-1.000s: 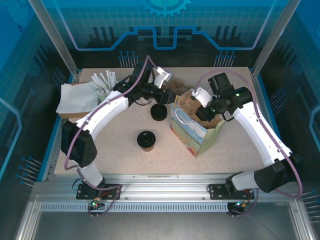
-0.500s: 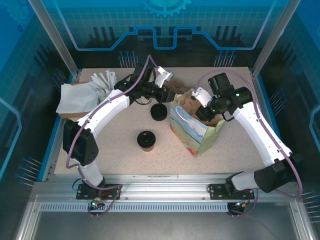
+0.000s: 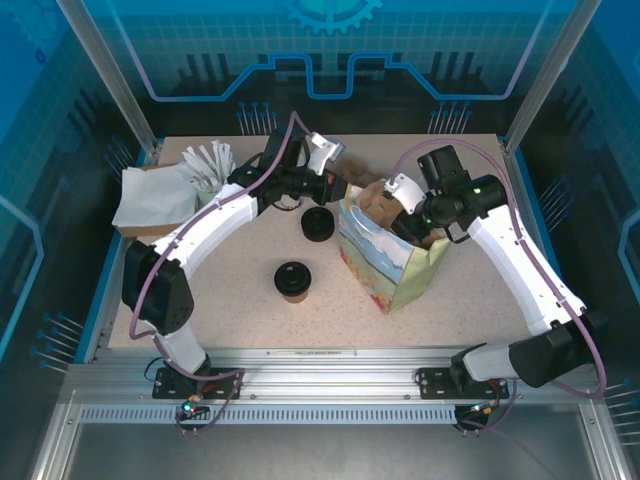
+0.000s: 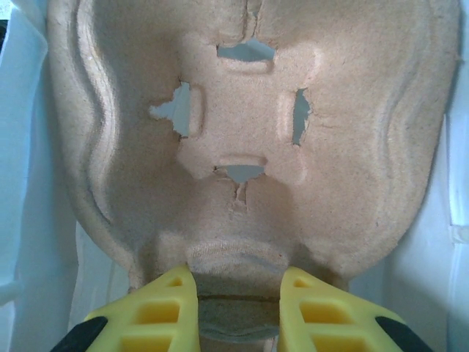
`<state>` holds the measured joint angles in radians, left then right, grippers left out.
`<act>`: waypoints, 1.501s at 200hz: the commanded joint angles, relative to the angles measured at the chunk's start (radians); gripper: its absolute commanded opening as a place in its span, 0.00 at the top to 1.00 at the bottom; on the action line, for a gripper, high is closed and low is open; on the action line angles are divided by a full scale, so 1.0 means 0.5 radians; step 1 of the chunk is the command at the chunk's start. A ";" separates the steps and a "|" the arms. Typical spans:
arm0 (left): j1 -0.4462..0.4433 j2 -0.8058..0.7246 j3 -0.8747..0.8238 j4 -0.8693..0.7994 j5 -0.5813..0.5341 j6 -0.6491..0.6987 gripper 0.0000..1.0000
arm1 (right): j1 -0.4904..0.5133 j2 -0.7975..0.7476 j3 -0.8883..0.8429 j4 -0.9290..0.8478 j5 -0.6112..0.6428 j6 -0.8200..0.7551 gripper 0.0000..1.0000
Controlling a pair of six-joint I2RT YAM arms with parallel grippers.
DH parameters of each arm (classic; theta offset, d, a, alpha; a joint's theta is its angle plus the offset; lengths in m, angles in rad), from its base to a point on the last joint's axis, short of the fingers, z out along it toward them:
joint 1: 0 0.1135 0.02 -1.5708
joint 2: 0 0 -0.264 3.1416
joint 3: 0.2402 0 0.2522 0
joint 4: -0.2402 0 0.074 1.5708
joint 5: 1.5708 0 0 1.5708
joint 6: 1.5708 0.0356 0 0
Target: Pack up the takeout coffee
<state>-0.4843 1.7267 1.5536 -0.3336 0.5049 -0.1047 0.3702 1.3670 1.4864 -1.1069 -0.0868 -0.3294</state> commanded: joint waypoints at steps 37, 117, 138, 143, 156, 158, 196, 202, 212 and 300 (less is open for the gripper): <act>0.011 -0.130 -0.217 0.205 -0.159 -0.155 0.99 | -0.013 -0.043 -0.042 -0.112 -0.035 0.025 0.77; -0.067 -0.262 -0.452 0.458 -0.264 -0.269 0.99 | 0.026 0.058 -0.010 -0.132 -0.020 0.096 0.77; -0.098 -0.304 -0.530 0.547 -0.340 -0.334 1.00 | 0.039 0.073 0.004 -0.113 -0.033 0.119 0.77; -0.110 -0.317 -0.542 0.567 -0.358 -0.347 1.00 | 0.042 0.078 0.008 -0.112 -0.038 0.124 0.77; -0.124 -0.349 -0.581 0.607 -0.399 -0.369 1.00 | 0.048 0.096 0.032 -0.114 -0.024 0.138 0.77; -0.126 -0.353 -0.588 0.611 -0.404 -0.371 1.00 | 0.048 0.101 0.037 -0.117 -0.019 0.139 0.77; -0.162 -0.412 -0.655 0.662 -0.459 -0.401 0.99 | 0.060 0.167 0.117 -0.136 0.020 0.192 0.77; -0.170 -0.419 -0.665 0.670 -0.458 -0.407 0.98 | 0.067 0.178 0.124 -0.136 0.028 0.206 0.77; -0.187 -0.425 -0.684 0.690 -0.461 -0.421 0.96 | 0.080 0.202 0.140 -0.138 0.042 0.225 0.77; -0.226 -0.513 -0.660 0.621 -0.581 -0.349 0.56 | 0.167 0.325 0.190 -0.148 0.245 0.171 0.76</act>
<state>-0.5922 1.5200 1.2140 0.0120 0.2623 -0.3084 0.4408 1.5196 1.5654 -1.1625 0.0086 -0.2287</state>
